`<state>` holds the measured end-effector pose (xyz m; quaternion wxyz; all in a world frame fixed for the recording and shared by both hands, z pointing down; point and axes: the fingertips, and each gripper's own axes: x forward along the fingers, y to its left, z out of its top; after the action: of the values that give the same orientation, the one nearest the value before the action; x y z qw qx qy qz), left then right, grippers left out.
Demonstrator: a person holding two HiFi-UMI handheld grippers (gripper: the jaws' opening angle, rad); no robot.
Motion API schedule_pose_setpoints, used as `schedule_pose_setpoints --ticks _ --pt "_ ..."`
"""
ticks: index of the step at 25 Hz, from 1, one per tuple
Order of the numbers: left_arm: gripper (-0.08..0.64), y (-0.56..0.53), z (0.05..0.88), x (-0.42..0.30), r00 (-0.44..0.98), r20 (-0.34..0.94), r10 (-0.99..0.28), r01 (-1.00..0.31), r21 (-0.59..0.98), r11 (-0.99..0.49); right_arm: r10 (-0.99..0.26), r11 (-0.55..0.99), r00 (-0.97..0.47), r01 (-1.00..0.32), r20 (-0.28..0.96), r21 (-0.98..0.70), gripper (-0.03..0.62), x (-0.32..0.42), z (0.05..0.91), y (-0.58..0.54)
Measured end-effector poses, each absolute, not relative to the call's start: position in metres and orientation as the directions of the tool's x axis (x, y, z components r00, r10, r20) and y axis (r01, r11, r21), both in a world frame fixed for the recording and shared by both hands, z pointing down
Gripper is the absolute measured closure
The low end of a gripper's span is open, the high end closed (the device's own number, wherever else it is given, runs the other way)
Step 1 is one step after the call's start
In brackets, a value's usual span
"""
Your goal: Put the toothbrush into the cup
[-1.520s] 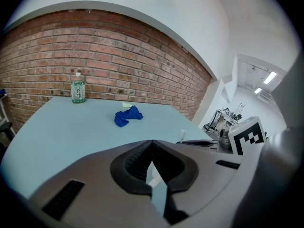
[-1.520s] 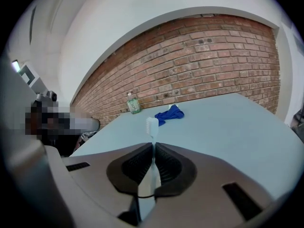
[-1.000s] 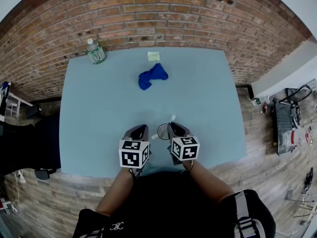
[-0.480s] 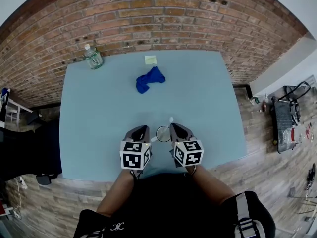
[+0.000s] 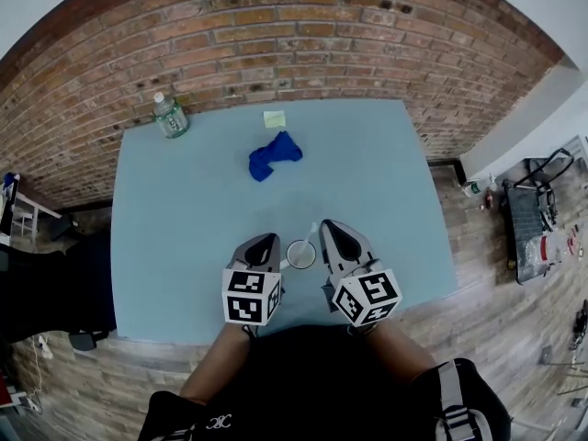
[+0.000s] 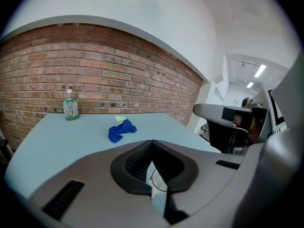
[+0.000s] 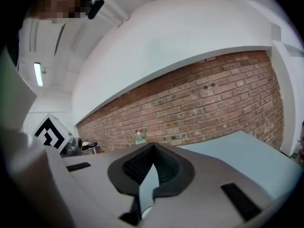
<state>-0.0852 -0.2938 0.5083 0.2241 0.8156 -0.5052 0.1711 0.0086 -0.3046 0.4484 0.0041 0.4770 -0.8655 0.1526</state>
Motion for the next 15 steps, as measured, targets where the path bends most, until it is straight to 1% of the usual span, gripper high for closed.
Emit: schedule_pose_setpoints --ticks 2,6,15 --pt "0.552 -0.293 0.499 -0.083 0.438 0.486 -0.756 -0.898 0.191 -0.397 -0.828 0.508 -0.545 -0.828 0.132 -0.236 0.58 0.008 0.438 -0.302" --pt "0.552 -0.294 0.487 -0.081 0.442 0.463 -0.769 -0.896 0.181 -0.406 -0.805 0.546 -0.574 -0.816 0.15 -0.19 0.58 0.002 0.441 -0.299" --pt "0.552 -0.294 0.492 -0.077 0.445 0.475 -0.759 -0.894 0.179 -0.411 -0.797 0.535 -0.574 -0.816 0.19 -0.22 0.58 0.01 0.454 -0.3"
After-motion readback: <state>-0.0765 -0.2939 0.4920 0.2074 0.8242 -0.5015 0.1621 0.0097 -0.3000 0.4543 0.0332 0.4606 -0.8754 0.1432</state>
